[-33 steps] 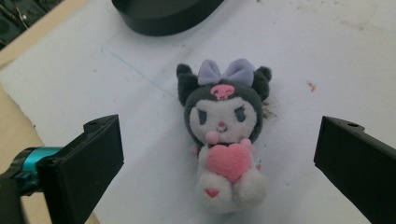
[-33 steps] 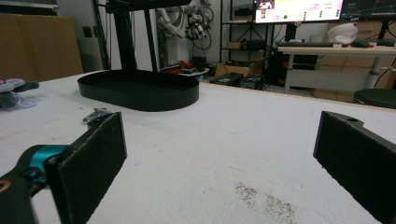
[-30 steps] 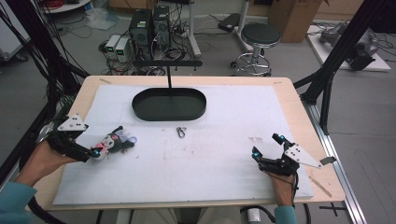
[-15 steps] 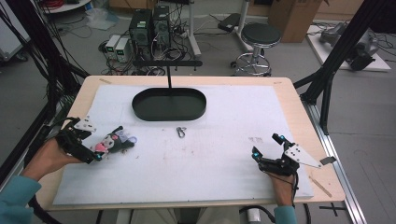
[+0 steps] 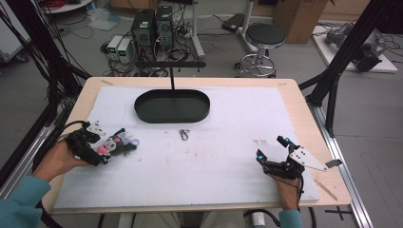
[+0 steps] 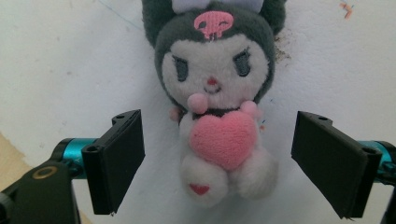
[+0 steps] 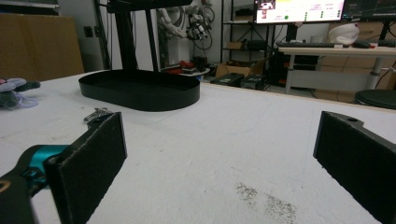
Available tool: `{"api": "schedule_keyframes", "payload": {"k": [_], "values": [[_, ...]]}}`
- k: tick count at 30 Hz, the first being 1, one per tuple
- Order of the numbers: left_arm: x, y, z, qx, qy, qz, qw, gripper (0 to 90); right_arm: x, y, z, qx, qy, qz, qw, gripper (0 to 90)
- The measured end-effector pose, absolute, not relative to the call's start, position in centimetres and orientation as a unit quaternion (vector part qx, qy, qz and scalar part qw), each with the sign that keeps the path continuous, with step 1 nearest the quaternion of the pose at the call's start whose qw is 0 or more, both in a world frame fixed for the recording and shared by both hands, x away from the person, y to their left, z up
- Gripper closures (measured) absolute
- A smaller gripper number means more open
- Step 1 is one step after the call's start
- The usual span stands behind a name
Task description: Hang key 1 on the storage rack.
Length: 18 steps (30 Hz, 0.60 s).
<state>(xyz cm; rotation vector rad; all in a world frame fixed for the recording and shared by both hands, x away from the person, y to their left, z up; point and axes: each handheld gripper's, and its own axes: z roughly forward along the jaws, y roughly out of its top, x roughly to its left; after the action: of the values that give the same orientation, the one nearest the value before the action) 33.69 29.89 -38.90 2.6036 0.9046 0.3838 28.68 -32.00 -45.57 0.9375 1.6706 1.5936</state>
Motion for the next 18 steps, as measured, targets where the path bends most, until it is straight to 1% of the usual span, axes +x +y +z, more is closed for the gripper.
{"api": "schedule_keyframes", "payload": {"k": [2,4,6,8,12,13,14,15,18], "values": [[33.8,29.8,-39.1,0.920,0.325,0.132,0.175,21.3,28.7,-32.0,-45.6,0.356,0.636,0.607,0.318,1.8],[33.8,29.8,-39.1,0.921,0.325,0.131,0.171,21.7,28.7,-32.0,-45.6,0.357,0.636,0.606,0.317,1.8],[33.9,29.8,-39.3,0.924,0.324,0.122,0.161,24.4,28.7,-32.0,-45.6,0.356,0.637,0.606,0.317,1.8],[34.0,29.8,-39.5,0.924,0.327,0.117,0.160,25.2,28.7,-32.0,-45.6,0.353,0.637,0.607,0.318,1.8],[34.2,29.7,-39.7,0.926,0.327,0.107,0.154,31.9,28.7,-32.0,-45.6,0.355,0.637,0.607,0.316,1.9],[34.2,29.6,-39.8,0.927,0.328,0.104,0.151,31.9,28.7,-32.0,-45.6,0.355,0.637,0.607,0.316,1.9],[34.2,29.5,-40.0,0.927,0.329,0.102,0.147,33.9,28.7,-32.0,-45.6,0.355,0.637,0.607,0.317,1.8],[34.3,29.5,-40.1,0.928,0.329,0.101,0.143,39.9,28.7,-32.0,-45.6,0.355,0.637,0.607,0.316,1.8],[34.5,29.4,-40.3,0.927,0.334,0.103,0.132,45.8,28.7,-32.0,-45.6,0.355,0.637,0.607,0.316,1.8]]}}
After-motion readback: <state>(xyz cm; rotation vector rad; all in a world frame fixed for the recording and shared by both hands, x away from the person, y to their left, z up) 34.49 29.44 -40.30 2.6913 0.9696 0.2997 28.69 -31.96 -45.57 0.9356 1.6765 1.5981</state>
